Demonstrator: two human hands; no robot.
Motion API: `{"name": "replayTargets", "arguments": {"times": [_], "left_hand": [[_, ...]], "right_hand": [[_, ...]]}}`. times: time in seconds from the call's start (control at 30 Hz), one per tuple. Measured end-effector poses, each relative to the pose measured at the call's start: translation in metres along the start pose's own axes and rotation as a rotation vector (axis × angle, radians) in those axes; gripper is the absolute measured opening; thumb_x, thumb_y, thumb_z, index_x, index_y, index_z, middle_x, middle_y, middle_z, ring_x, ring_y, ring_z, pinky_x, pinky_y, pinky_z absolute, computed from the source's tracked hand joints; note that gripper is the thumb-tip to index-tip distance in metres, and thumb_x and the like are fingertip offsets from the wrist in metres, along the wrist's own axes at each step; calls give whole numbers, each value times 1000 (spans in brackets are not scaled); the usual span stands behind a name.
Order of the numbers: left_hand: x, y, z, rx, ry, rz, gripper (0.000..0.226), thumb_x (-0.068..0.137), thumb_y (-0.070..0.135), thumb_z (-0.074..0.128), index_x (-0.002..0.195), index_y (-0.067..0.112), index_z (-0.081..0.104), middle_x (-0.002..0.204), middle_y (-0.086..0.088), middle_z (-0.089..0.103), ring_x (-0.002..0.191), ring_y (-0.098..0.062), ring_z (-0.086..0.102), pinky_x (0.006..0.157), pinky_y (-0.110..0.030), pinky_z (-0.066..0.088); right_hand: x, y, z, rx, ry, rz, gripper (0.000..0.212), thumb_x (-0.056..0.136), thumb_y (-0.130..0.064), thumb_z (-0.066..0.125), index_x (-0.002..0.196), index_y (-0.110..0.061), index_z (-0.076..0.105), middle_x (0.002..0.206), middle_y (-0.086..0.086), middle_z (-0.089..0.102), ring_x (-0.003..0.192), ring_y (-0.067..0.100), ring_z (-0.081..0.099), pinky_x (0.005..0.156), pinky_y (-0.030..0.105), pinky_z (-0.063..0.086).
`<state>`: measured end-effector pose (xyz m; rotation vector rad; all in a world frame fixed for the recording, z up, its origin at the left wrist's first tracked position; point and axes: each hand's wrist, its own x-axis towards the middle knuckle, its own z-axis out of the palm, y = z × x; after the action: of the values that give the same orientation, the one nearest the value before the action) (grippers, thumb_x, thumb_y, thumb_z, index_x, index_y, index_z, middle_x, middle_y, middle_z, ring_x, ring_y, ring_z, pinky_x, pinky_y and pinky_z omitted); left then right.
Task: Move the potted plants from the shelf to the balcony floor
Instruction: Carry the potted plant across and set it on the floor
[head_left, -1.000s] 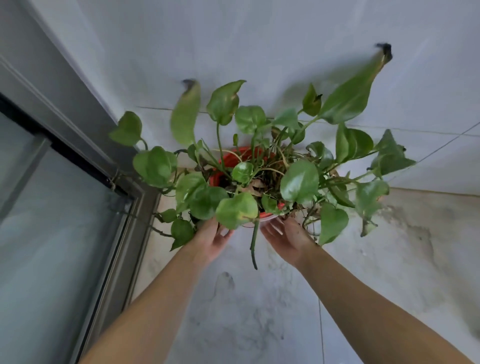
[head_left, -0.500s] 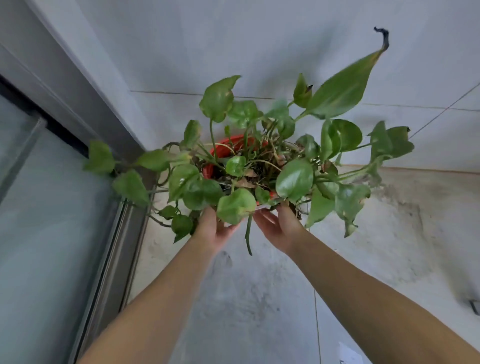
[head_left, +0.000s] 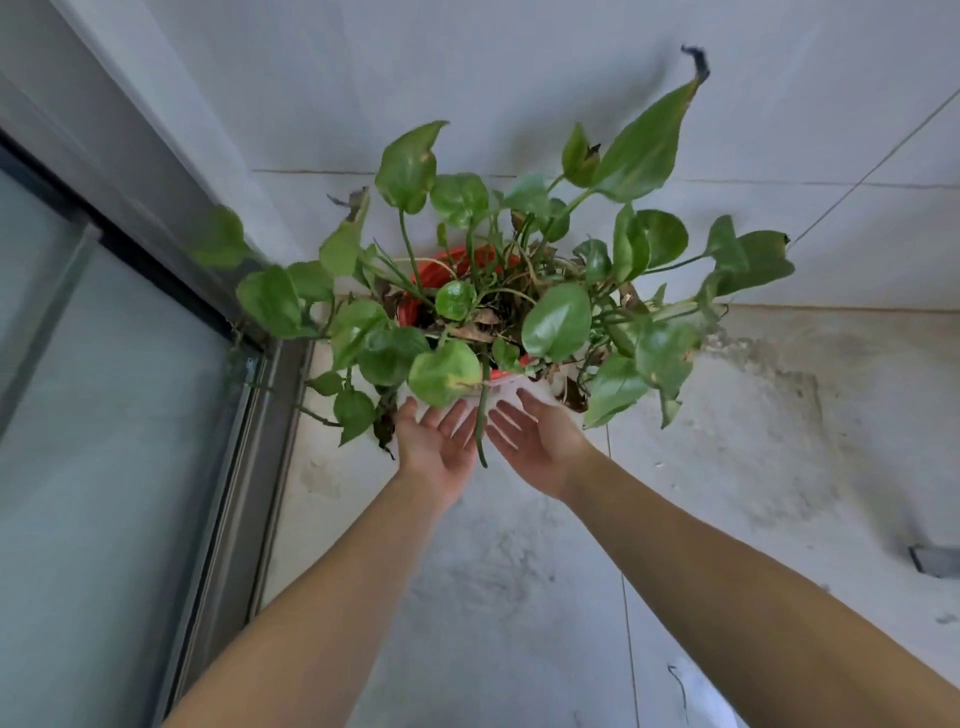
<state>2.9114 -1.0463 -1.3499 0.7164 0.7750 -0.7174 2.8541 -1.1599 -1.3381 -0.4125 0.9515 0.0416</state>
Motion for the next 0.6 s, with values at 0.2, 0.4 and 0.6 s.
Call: {"name": "replayTargets", "arguments": {"times": [0.2, 0.4, 0.6], "left_hand": [[-97, 13, 1, 416, 287, -65, 53, 100, 40, 34, 142, 8, 40, 137, -18, 51, 123, -31, 51, 98, -37, 44], [-271, 39, 57, 1128, 235, -46, 21, 97, 23, 40, 110, 11, 51, 97, -15, 53, 78, -22, 48, 64, -26, 41], [-417, 39, 164, 2034, -204, 120, 39, 93, 30, 38, 125, 15, 55, 121, -3, 59, 103, -22, 59, 84, -32, 47]], "right_hand": [[-97, 4, 9, -87, 188, 74, 32, 100, -15, 45, 132, -11, 46, 129, 12, 57, 112, 28, 57, 94, 37, 47], [-250, -45, 54, -618, 282, 89, 19, 95, -20, 51, 108, -7, 55, 89, 6, 60, 83, 20, 59, 69, 29, 49], [-411, -96, 60, -1392, 300, -79, 36, 94, -35, 50, 125, -17, 53, 124, 7, 57, 106, 26, 55, 83, 28, 39]]}}
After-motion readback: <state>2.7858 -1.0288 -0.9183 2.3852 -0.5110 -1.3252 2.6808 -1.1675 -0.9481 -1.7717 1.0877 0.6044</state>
